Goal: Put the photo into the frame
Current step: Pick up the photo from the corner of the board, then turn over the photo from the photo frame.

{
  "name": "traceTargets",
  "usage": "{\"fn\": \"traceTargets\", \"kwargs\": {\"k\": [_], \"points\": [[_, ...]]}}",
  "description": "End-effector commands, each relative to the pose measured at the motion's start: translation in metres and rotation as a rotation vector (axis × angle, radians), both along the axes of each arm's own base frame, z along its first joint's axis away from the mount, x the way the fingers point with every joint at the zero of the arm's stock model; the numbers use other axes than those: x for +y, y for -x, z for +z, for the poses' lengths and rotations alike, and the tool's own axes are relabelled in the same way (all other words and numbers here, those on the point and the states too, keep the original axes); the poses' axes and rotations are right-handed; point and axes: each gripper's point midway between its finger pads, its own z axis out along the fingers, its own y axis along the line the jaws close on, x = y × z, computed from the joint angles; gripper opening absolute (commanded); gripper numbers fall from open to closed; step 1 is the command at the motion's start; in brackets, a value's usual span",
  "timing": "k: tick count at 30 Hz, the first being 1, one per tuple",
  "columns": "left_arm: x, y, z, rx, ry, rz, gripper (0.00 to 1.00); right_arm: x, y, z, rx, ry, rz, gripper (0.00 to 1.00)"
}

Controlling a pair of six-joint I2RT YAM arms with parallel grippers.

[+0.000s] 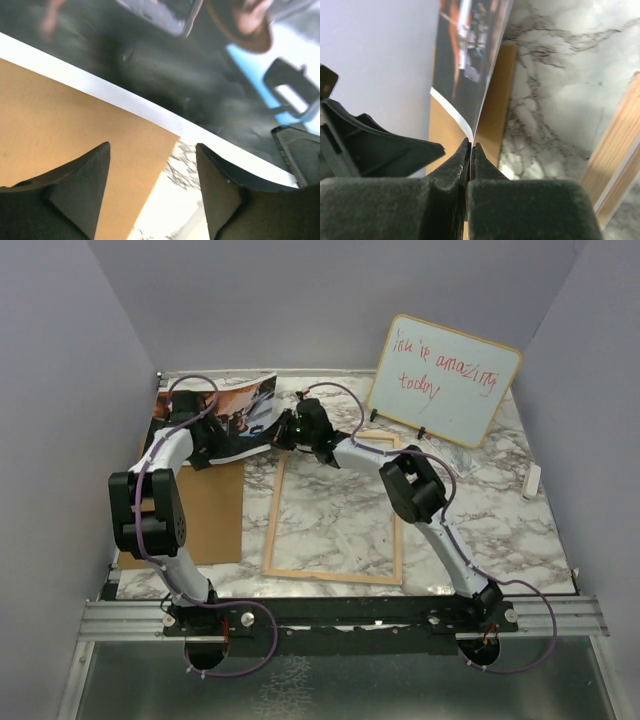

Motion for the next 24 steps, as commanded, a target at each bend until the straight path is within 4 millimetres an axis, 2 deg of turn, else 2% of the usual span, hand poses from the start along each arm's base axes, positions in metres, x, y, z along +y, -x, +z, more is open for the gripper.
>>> {"fn": "traceTargets", "kwargs": {"k": [1,5,7,10,13,16,21,24], "points": [[0.006,0.019,0.070,-0.079,-0.049,0.035,0.76,-0.015,-0.003,0.119,-0.245,-0.139,-0.032,0.01],[0.004,0.042,0.088,-0.118,-0.042,0.056,0.89,-0.039,0.020,0.149,-0.257,-0.164,-0.045,0.00],[0.003,0.052,0.098,-0.140,-0.042,0.054,0.93,-0.053,0.034,0.156,-0.250,-0.151,-0.052,0.01],[-0.006,0.062,0.117,-0.178,-0.017,0.010,0.99,-0.078,0.057,0.155,-0.224,-0.079,-0.051,0.00],[-0.021,0.075,0.133,-0.220,0.040,-0.058,0.99,-0.104,0.080,0.140,-0.192,-0.011,-0.042,0.00],[-0.038,0.089,0.143,-0.273,0.080,-0.160,0.97,-0.128,0.107,0.114,-0.121,0.051,-0.018,0.01],[-0.058,0.100,0.146,-0.357,0.042,-0.342,0.92,-0.173,0.145,0.075,0.006,0.152,-0.007,0.01],[-0.072,0.099,0.148,-0.402,-0.001,-0.423,0.92,-0.202,0.160,0.064,0.085,0.168,-0.006,0.01]]}}
